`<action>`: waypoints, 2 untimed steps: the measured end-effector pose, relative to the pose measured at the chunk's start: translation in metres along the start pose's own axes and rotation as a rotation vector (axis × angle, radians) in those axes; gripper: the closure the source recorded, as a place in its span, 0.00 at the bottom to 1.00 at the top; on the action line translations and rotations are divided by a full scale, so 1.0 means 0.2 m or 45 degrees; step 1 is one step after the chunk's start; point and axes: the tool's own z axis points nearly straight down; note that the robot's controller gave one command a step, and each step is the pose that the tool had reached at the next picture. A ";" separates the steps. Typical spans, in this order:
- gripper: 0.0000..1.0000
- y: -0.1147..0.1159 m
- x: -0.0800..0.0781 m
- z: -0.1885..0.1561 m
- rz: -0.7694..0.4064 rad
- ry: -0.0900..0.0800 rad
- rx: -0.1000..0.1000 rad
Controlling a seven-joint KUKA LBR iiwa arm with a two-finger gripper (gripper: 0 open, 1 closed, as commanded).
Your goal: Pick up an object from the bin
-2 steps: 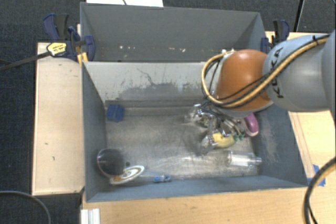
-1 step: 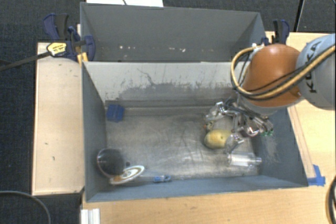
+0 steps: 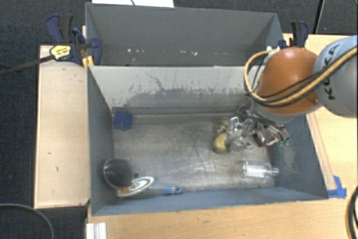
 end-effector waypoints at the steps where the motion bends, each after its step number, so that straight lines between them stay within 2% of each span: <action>1: 0.00 0.00 0.00 0.00 0.004 0.001 -0.001; 2: 0.00 -0.06 -0.20 -0.07 0.185 -0.004 0.001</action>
Offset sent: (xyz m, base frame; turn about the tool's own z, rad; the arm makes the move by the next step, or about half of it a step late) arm 0.0000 0.0000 0.0000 0.0000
